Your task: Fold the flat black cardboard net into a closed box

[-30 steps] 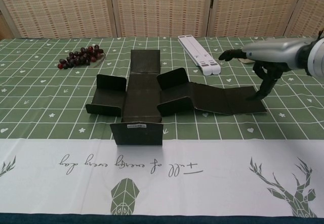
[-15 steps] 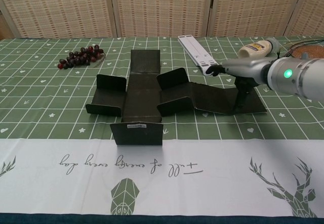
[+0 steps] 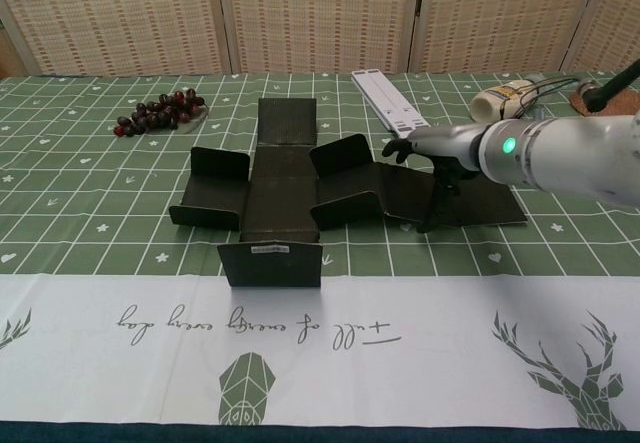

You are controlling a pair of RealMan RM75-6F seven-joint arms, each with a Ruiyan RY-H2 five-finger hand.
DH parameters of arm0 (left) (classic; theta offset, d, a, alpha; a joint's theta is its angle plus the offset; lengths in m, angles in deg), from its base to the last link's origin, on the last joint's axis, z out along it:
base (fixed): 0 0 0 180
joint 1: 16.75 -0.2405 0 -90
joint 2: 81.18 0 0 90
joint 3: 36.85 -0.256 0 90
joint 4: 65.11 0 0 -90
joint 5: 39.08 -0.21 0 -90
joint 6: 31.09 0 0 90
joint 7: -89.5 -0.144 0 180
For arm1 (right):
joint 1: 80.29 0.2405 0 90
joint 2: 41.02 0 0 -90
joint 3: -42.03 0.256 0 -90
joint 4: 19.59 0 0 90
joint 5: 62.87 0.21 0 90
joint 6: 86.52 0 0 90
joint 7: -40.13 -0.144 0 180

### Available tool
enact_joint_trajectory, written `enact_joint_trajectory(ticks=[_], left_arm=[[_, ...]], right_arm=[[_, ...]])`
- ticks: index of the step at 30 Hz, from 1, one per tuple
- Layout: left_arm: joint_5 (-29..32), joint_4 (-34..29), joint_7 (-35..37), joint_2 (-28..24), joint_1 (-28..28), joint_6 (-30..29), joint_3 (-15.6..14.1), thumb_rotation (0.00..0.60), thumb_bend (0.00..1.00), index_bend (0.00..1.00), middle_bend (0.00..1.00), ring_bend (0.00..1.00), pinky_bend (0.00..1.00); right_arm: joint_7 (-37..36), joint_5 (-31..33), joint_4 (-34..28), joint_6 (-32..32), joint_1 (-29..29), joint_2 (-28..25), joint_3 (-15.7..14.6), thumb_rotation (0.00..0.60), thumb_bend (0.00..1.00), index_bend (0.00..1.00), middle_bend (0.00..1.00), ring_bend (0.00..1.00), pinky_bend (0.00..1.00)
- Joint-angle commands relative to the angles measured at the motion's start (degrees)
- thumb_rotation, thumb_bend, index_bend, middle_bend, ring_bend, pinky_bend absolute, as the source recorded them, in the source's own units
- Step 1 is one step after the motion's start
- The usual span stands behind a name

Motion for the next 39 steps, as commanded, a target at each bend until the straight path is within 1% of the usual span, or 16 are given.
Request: enact_joint_trajectory(ticks=[1, 6, 14, 17, 21, 24, 25, 26, 27, 29, 31, 33, 35, 38, 39], left_arm=[[0.12, 0.04, 0.02, -0.07, 0.01, 0.09, -0.02, 0.600, 0.20, 0.01, 0.00, 0.01, 0.18], [0.41, 0.22, 0.17, 0.00, -0.03, 0.26, -0.07, 0.600, 0.20, 0.01, 0.00, 0.01, 0.18], [0.41, 0.93, 0.84, 0.31, 0.05, 0.42, -0.17, 0.600, 0.20, 0.01, 0.00, 0.01, 0.18], [0.18, 1.68, 1.17, 0.74, 0.37, 0.26, 0.17, 0.600, 0.20, 0.03, 0.00, 0.01, 0.18], [-0.68, 4.12, 2.56, 2.02, 2.22, 1.12, 1.19, 0.600, 0.20, 0.08, 0.00, 0.03, 0.18], [-2.49, 7.20, 3.26, 3.93, 5.04, 1.54, 2.84, 0.600, 0.20, 0.14, 0.02, 0.11, 0.21], [-3.44, 8.72, 3.57, 4.89, 6.46, 1.77, 3.54, 0.600, 0.20, 0.18, 0.05, 0.16, 0.26], [-4.03, 9.97, 3.85, 5.70, 7.59, 2.03, 4.09, 0.600, 0.20, 0.20, 0.07, 0.20, 0.29], [-4.55, 11.26, 4.10, 6.47, 8.82, 2.51, 4.61, 0.600, 0.20, 0.23, 0.11, 0.27, 0.37], [-5.23, 13.86, 5.32, 8.04, 11.54, 4.05, 5.68, 0.600, 0.20, 0.26, 0.20, 0.39, 0.47], [-5.52, 17.04, 6.65, 10.09, 14.69, 6.06, 6.86, 0.600, 0.20, 0.28, 0.24, 0.48, 0.54], [-5.68, 20.73, 7.32, 12.45, 17.64, 7.98, 7.73, 0.600, 0.20, 0.30, 0.26, 0.55, 0.59], [-5.13, 24.21, 6.77, 14.64, 20.22, 10.68, 8.17, 0.600, 0.18, 0.30, 0.27, 0.61, 0.64], [-3.91, 27.65, 4.34, 17.53, 22.89, 13.85, 8.50, 0.600, 0.15, 0.23, 0.22, 0.63, 0.66], [-3.72, 28.18, 4.23, 18.02, 23.19, 14.06, 8.54, 0.600, 0.15, 0.20, 0.20, 0.63, 0.66]], right_arm=[[0.64, 1.65, 1.03, 0.72, 1.27, 0.45, -0.39, 0.600, 0.17, 0.00, 0.08, 0.76, 1.00], [2.05, 4.17, 2.06, 0.99, 3.25, 0.85, -1.46, 0.600, 0.20, 0.00, 0.10, 0.76, 1.00], [4.66, 7.14, 2.59, -0.08, 6.03, 1.22, -2.89, 0.600, 0.22, 0.00, 0.13, 0.76, 1.00], [4.99, 7.15, 2.37, -0.74, 6.39, 1.13, -3.33, 0.600, 0.27, 0.04, 0.16, 0.76, 1.00], [4.24, 5.53, 1.76, -1.55, 6.05, 0.79, -3.72, 0.600, 0.30, 0.09, 0.20, 0.77, 1.00], [3.28, 3.57, 1.13, -1.99, 5.47, 0.43, -4.06, 0.600, 0.30, 0.10, 0.21, 0.77, 1.00], [2.74, 2.75, 0.95, -2.05, 5.17, 0.35, -4.15, 0.600, 0.30, 0.11, 0.22, 0.77, 1.00], [2.37, 2.22, 0.86, -2.02, 4.95, 0.30, -4.25, 0.600, 0.30, 0.11, 0.22, 0.78, 1.00], [2.04, 1.72, 0.78, -1.98, 4.76, 0.26, -4.36, 0.600, 0.30, 0.11, 0.22, 0.78, 1.00], [1.49, 0.76, 0.66, -2.02, 4.44, 0.20, -4.55, 0.600, 0.30, 0.11, 0.22, 0.78, 1.00], [0.79, -0.43, 0.13, -2.25, 4.10, 0.09, -4.58, 0.600, 0.30, 0.11, 0.22, 0.78, 1.00], [0.03, -1.93, -0.59, -2.70, 3.71, -0.05, -4.55, 0.600, 0.30, 0.12, 0.22, 0.78, 1.00], [-0.44, -3.45, -1.00, -3.12, 3.38, -0.13, -4.73, 0.600, 0.31, 0.12, 0.23, 0.78, 1.00], [-1.14, -4.83, -1.34, -3.46, 2.93, -0.26, -4.81, 0.600, 0.31, 0.12, 0.23, 0.78, 1.00], [-1.26, -5.02, -1.36, -3.47, 2.87, -0.29, -4.82, 0.600, 0.31, 0.12, 0.23, 0.78, 1.00]])
